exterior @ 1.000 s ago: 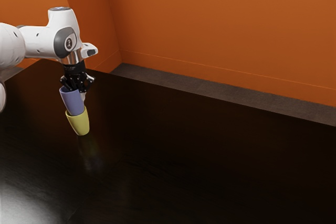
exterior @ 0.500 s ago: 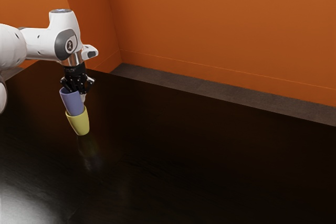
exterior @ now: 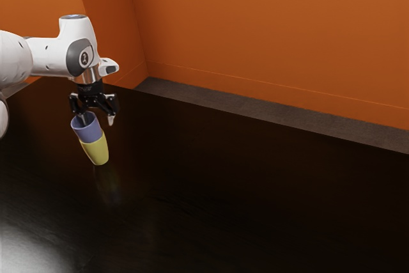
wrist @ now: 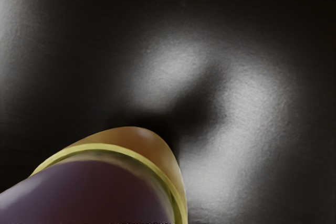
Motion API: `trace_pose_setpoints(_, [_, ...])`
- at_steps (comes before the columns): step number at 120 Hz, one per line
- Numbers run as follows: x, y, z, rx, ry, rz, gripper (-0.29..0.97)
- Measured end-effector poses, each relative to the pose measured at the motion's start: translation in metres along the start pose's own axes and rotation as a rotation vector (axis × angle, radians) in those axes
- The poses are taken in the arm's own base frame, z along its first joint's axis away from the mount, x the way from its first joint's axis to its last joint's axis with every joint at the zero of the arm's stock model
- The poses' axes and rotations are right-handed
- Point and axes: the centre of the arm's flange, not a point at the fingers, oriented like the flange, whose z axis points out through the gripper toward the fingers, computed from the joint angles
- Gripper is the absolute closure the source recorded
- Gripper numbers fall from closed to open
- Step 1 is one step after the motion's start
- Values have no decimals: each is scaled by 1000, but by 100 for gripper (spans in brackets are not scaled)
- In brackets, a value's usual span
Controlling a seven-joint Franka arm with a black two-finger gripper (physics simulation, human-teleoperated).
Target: Place the left cup onto the right cup
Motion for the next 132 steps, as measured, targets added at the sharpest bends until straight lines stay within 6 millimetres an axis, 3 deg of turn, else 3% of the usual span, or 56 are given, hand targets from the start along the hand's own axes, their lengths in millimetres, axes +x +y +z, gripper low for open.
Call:
trace_pose_setpoints(36, [-4, 1, -20, -9, 21, 3, 2])
trace_pose_setpoints(72, [-19, 14, -73, -28, 72, 32, 1])
trace_pose_setpoints(101, [-53, 39, -139, -62, 105, 98, 0])
trace_pose_setpoints(114, [-80, 69, -179, -51, 134, 173, 0])
trace_pose_setpoints(132, [-115, 105, -220, -29, 159, 263, 0])
